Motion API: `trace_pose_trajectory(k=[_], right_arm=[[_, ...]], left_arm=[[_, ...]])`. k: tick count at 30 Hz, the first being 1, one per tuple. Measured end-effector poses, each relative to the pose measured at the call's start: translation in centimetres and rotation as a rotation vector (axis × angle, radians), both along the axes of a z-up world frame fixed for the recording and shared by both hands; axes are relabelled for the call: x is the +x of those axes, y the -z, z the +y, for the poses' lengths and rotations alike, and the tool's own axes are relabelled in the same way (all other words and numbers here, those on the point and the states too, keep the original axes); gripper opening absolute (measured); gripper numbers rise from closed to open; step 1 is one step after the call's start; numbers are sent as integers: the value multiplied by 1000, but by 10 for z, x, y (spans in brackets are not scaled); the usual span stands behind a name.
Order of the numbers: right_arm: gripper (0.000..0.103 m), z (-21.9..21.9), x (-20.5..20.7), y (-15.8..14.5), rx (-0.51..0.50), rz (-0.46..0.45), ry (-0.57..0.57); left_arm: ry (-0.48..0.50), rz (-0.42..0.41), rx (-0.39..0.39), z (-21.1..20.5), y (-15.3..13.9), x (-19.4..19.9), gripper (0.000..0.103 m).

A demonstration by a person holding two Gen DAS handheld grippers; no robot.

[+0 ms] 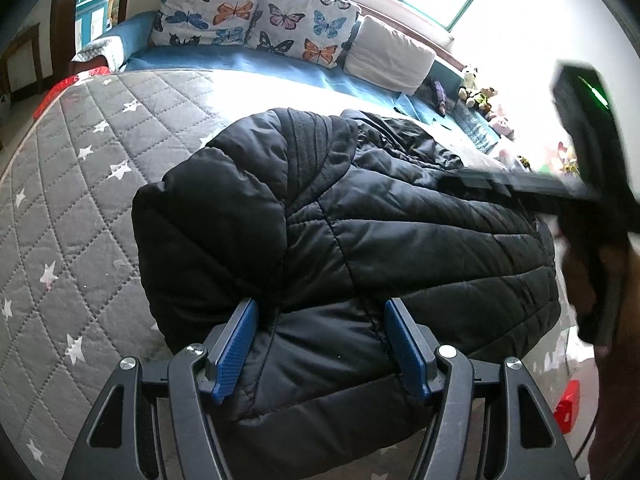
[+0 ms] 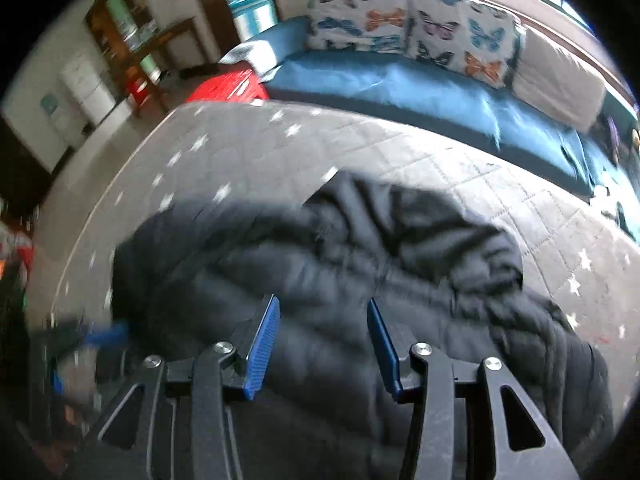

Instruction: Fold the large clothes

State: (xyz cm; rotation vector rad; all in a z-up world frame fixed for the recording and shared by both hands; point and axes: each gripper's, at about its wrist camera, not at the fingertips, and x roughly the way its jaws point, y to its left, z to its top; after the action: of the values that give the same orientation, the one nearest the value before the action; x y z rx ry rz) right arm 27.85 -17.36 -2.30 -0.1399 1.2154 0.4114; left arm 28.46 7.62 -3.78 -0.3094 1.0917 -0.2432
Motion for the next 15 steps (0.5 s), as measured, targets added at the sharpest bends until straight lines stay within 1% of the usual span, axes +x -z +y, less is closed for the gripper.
trace_pose_trajectory(k=[3,5,8,10,13,15], right_arm=[[50,6,-26,0,-8,6,-53],[50,10,-40,7,-23,14,-79],[51,16,-45,24,-78,-8,-92],[51,16,-44,29,-79,-17,-85],[51,11,-45,24,-67,-39,-70],[51,7,-55,16,-76,-62,-59]], left_arm=[[-6,5,-1,1,0,1,69],[-7,8,6,0,0,2,69],[-11,15,13,-2,0,4,69],[-15,19,18,-4,0,6,69],[-18,23,29,-5,0,6,69],[-18,25,41,-8,0,8,69]])
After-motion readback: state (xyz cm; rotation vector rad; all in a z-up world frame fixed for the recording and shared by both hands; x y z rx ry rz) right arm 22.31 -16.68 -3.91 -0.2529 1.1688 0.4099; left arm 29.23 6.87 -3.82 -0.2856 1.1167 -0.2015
